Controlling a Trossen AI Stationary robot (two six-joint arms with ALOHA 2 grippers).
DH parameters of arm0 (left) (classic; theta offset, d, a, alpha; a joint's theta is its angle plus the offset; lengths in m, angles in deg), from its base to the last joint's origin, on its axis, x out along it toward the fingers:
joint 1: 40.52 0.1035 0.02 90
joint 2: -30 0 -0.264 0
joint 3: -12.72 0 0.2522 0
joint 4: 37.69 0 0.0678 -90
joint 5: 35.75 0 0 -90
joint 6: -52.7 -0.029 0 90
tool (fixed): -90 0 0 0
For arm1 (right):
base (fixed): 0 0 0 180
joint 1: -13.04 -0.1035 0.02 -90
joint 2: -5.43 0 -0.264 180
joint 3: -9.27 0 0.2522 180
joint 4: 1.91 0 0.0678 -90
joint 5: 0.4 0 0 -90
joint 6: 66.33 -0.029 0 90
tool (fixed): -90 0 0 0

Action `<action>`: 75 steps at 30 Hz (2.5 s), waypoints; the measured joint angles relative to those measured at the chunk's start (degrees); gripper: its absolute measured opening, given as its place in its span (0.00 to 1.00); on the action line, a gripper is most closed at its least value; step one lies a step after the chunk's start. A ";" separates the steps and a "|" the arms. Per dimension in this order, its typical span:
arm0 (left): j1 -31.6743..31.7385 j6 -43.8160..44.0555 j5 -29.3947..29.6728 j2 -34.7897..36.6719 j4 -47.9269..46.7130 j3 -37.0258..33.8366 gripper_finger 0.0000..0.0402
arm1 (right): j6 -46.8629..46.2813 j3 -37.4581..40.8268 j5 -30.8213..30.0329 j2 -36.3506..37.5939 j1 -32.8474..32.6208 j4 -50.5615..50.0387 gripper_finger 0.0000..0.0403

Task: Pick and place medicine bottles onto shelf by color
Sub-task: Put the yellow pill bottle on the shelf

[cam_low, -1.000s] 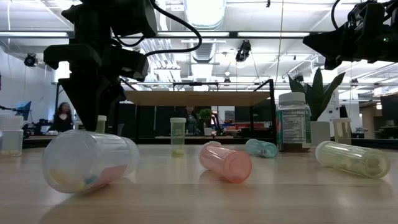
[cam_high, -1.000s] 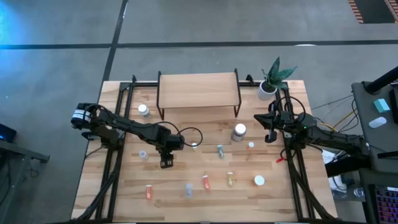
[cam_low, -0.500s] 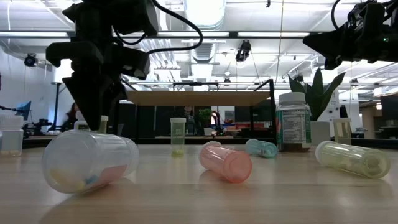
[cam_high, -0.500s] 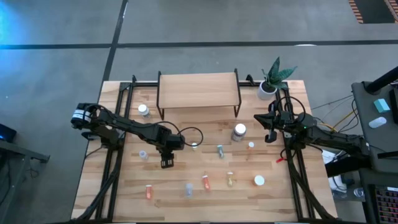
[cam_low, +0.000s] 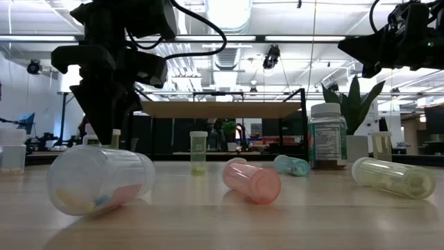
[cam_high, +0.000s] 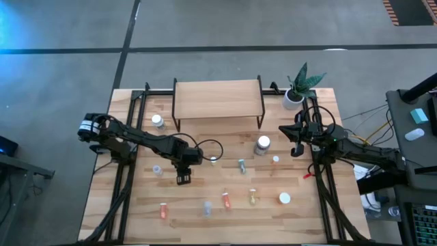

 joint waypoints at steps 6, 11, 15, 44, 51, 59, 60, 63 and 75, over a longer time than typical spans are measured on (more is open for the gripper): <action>0.00 0.00 -0.02 0.01 -0.03 0.00 0.35 | 0.09 0.00 0.00 0.00 0.01 0.00 0.02; 0.00 0.01 -0.03 0.02 -0.04 0.00 0.35 | 0.09 0.00 0.00 0.00 0.01 -0.02 0.02; 0.00 0.02 -0.03 0.04 -0.04 -0.06 0.35 | 0.06 0.00 0.00 0.00 0.02 0.00 0.02; -0.02 0.21 1.24 -0.32 1.89 -0.71 0.35 | 0.09 0.00 0.00 -0.02 0.01 -0.01 0.02; -0.02 0.09 1.46 -2.83 1.74 -0.85 0.35 | 0.02 0.00 0.00 -0.02 0.00 -0.02 0.02; -0.02 0.07 0.59 -3.34 1.69 -0.84 0.35 | 0.06 0.00 0.00 -0.04 0.02 -0.02 0.02; -0.02 0.07 0.52 -3.32 1.69 -0.80 0.35 | 0.00 0.00 0.00 -0.04 0.02 0.00 0.02; -0.02 0.06 0.44 -3.32 1.69 -0.79 0.35 | 0.09 0.00 0.02 -0.04 0.01 0.00 0.02; -0.02 0.04 0.92 -3.26 1.69 -0.76 0.23 | 0.02 0.00 0.00 -0.03 0.00 0.00 0.02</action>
